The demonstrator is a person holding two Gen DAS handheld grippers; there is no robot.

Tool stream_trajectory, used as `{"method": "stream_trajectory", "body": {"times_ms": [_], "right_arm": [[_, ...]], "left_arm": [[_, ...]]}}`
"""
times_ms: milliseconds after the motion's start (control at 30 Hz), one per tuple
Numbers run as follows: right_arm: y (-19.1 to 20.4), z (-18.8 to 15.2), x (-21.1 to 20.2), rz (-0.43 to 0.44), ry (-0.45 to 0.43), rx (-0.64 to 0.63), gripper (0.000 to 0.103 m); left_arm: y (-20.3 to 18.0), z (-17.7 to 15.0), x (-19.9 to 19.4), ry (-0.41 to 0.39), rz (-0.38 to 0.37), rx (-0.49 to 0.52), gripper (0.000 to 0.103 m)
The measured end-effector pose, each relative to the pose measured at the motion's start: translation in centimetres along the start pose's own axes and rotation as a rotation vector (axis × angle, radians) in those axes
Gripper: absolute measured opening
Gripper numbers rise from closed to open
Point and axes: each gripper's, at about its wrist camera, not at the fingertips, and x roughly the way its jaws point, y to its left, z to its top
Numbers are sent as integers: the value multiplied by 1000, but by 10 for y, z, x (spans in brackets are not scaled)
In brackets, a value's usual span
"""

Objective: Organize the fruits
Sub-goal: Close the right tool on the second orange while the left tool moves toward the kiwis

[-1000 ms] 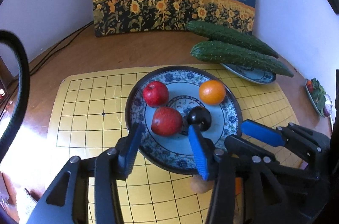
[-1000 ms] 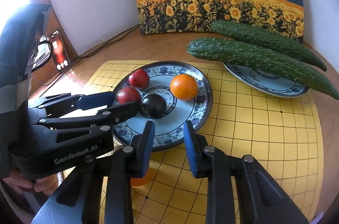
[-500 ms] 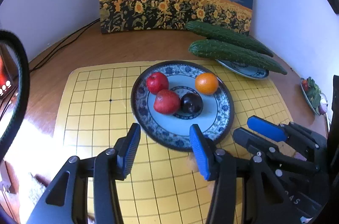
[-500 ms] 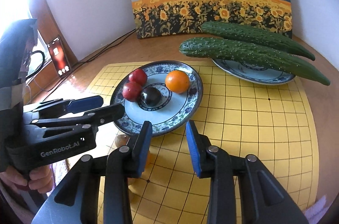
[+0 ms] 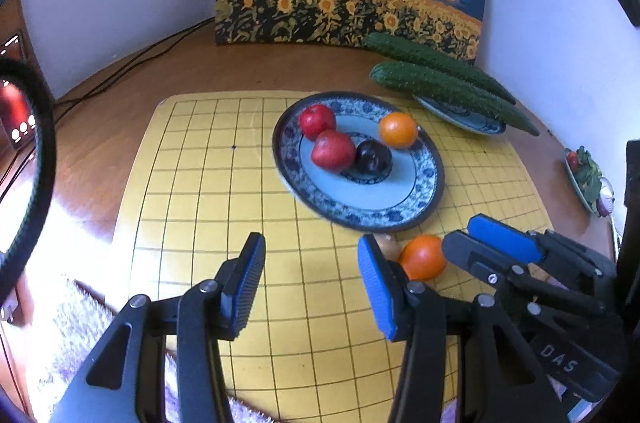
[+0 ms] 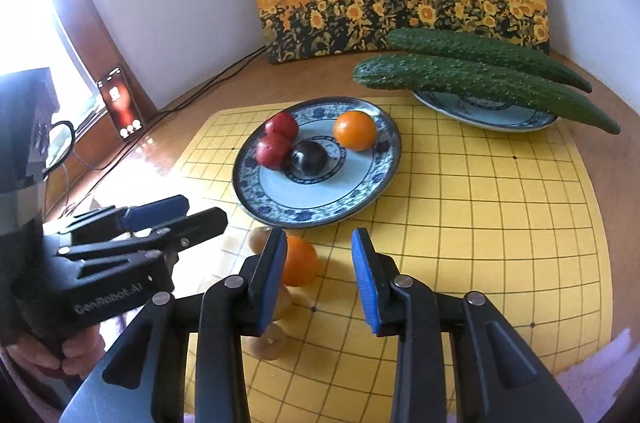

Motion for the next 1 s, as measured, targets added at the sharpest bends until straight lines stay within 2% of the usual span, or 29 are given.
{"method": "stream_trajectory", "body": {"times_ms": [667,1000], "right_arm": [[16,-8,22,-10,64,3,35],[10,-13,24,25,54,39,33]], "left_arm": [[11,-12,6,19,-11,-21,51],[9,-11,7,24,-16,-22,51]]}}
